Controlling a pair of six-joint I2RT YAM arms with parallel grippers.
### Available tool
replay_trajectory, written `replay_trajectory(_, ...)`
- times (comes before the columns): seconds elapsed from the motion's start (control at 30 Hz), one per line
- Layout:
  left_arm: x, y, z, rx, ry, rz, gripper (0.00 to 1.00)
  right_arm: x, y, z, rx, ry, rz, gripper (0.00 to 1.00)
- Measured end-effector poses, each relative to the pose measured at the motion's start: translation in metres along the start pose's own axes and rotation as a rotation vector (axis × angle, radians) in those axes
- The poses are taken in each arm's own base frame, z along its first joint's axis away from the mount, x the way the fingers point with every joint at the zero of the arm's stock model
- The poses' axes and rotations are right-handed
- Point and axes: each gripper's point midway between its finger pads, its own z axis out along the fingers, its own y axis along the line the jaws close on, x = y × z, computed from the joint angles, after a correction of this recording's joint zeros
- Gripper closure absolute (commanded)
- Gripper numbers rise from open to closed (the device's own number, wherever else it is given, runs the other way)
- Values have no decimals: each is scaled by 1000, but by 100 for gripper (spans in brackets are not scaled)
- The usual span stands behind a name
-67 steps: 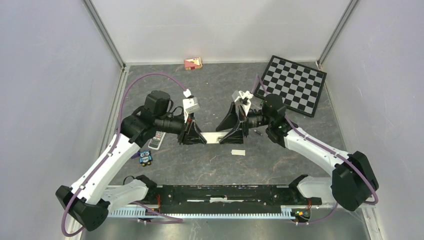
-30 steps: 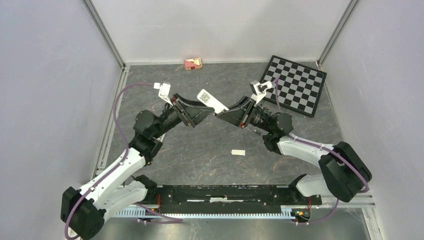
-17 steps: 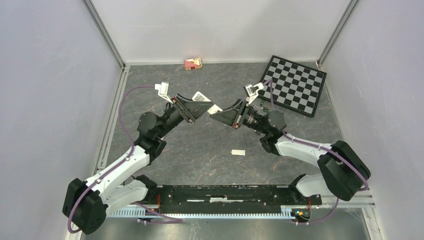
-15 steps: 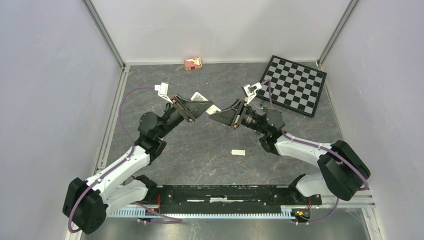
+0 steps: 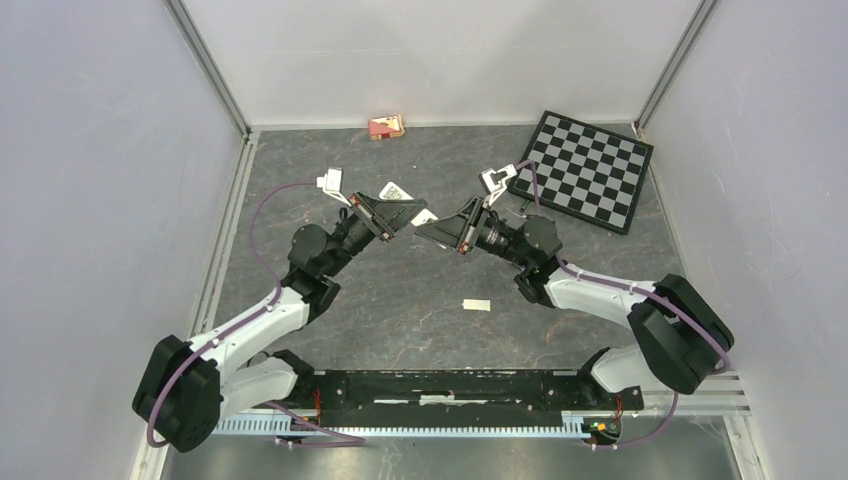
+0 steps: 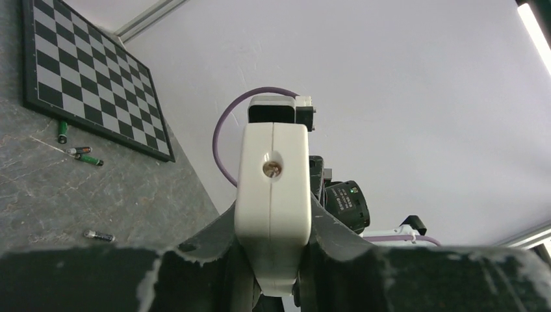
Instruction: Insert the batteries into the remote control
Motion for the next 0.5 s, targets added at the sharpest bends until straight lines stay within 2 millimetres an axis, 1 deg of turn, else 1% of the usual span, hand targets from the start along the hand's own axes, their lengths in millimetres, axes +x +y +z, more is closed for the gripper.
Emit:
replay_trajectory(0.03, 0, -1, 0, 4, -2, -1, 98, 0, 1, 0, -3, -2, 4, 71)
replay_trajectory(0.07, -1, -2, 0, 10, -3, 1, 98, -1, 2, 0, -8, -3, 8, 53)
replay_trajectory(0.13, 0, -1, 0, 6, -1, 5, 98, -1, 0, 0, -1, -5, -6, 28)
replay_trajectory(0.17, 1, 1, 0, -8, 8, 13, 98, -1, -3, 0, 15, -3, -11, 23)
replay_trajectory(0.27, 7, 13, 1, -72, 63, 70, 98, 0, -22, -7, 101, 21, -74, 17)
replay_trajectory(0.33, 7, 21, 0, -115, 107, 126, 98, -4, -35, -19, 181, 37, -146, 17)
replay_trajectory(0.4, 1, 28, -3, -144, 133, 170, 98, -14, -43, -34, 255, 33, -236, 17)
replay_trajectory(0.5, -4, 42, -13, -179, 194, 219, 98, -37, -46, -62, 373, -4, -389, 25)
